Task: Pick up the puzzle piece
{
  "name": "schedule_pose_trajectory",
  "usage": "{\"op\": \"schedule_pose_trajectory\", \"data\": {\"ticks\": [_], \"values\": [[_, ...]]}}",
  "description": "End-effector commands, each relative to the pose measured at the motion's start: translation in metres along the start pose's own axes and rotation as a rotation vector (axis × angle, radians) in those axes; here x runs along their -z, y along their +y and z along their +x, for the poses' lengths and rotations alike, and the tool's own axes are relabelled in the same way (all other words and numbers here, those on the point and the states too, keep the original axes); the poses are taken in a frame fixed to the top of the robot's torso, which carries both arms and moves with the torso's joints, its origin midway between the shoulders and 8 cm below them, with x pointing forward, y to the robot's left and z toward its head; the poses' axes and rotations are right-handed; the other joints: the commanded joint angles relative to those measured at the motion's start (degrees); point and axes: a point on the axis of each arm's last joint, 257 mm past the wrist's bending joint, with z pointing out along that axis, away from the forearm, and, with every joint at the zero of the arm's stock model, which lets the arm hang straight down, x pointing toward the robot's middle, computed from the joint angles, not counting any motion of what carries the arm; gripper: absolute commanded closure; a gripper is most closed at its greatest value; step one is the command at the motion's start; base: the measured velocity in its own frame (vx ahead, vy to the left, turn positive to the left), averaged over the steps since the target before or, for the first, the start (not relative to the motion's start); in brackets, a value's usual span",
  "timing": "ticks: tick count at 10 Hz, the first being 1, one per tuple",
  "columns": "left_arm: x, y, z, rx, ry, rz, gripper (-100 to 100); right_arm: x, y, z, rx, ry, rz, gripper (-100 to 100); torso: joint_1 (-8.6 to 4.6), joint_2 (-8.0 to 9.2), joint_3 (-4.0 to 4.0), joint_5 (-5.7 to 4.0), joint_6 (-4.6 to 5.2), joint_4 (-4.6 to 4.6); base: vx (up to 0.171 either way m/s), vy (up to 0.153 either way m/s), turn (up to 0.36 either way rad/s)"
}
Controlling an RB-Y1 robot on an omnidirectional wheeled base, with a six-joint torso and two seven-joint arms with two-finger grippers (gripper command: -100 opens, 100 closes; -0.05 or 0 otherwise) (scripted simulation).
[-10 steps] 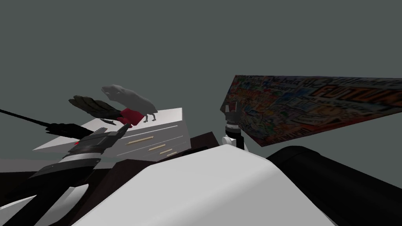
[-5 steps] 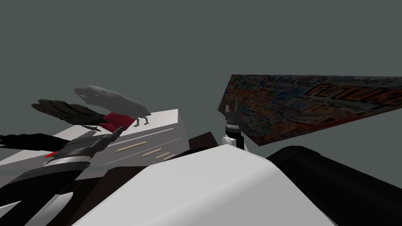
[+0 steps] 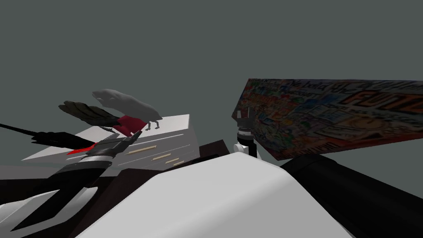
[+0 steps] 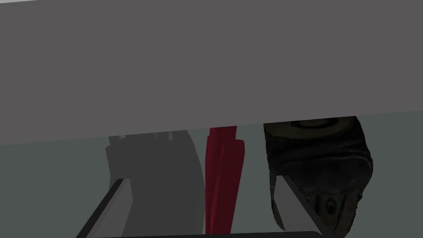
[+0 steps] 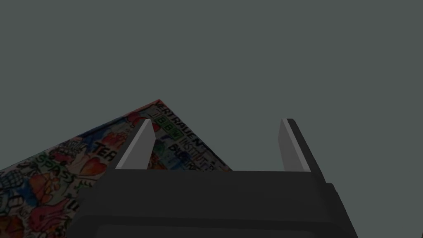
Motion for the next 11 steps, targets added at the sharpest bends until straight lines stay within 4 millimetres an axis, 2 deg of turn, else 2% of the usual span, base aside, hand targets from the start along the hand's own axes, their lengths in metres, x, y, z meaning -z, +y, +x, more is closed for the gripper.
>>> {"op": "schedule_pose_trajectory", "data": {"ticks": [1, 2, 3, 4, 6, 8, 9, 10, 11], "values": [[-0.013, -0.010, 0.011, 0.022, 0.009, 0.036, -100, 0.000, 0.000, 0.000, 0.000, 0.000, 0.000, 0, 0.00, 0.00, 0.00, 0.00, 0.00, 0.00, 0.014, -0.054, 0.198], [-0.021, -0.004, 0.007, 0.025, -0.006, 0.025, -100, 0.000, 0.000, 0.000, 0.000, 0.000, 0.000, 0, 0.00, -0.02, -0.01, 0.00, 0.04, -0.01, 0.008, -0.031, 0.019], [-0.031, -0.022, 0.013, 0.034, 0.003, 0.091, -100, 0.000, 0.000, 0.000, 0.000, 0.000, 0.000, 0, 0.07, -0.02, -0.01, 0.00, 0.06, 0.00, 0.009, -0.043, 0.318], [-0.035, -0.024, 0.020, 0.043, 0.011, 0.094, -100, 0.000, 0.000, 0.000, 0.000, 0.000, 0.000, 0, 0.04, 0.00, 0.00, 0.00, -0.03, 0.00, 0.006, -0.060, 0.154], [-0.049, -0.020, 0.012, 0.048, -0.015, 0.085, -100, 0.000, 0.000, 0.000, 0.000, 0.000, 0.000, 0, 0.05, 0.00, 0.00, 0.00, 0.07, 0.00, 0.000, -0.022, -0.037], [-0.064, -0.036, 0.025, 0.060, 0.006, 0.144, -100, 0.000, 0.000, 0.000, 0.000, 0.000, 0.000, 0, 0.09, 0.02, 0.01, 0.02, -0.03, 0.00, 0.003, -0.045, 0.253], [-0.074, -0.033, 0.017, 0.061, -0.015, 0.139, -100, 0.000, 0.000, 0.000, 0.000, 0.000, 0.000, 0, 0.01, 0.00, 0.00, 0.00, 0.06, 0.00, 0.005, -0.035, -0.042], [-0.080, -0.049, 0.021, 0.058, -0.005, 0.199, -100, 0.000, 0.000, 0.000, 0.000, 0.000, 0.000, 0, 0.05, -0.02, -0.01, -0.01, 0.09, 0.00, 0.003, -0.049, 0.262], [-0.090, -0.050, 0.023, 0.064, -0.005, 0.199, -100, 0.000, 0.000, 0.000, 0.000, 0.000, 0.000, 0, -0.03, -0.03, -0.01, -0.03, 0.05, 0.00, 0.007, -0.057, 0.164]]}}
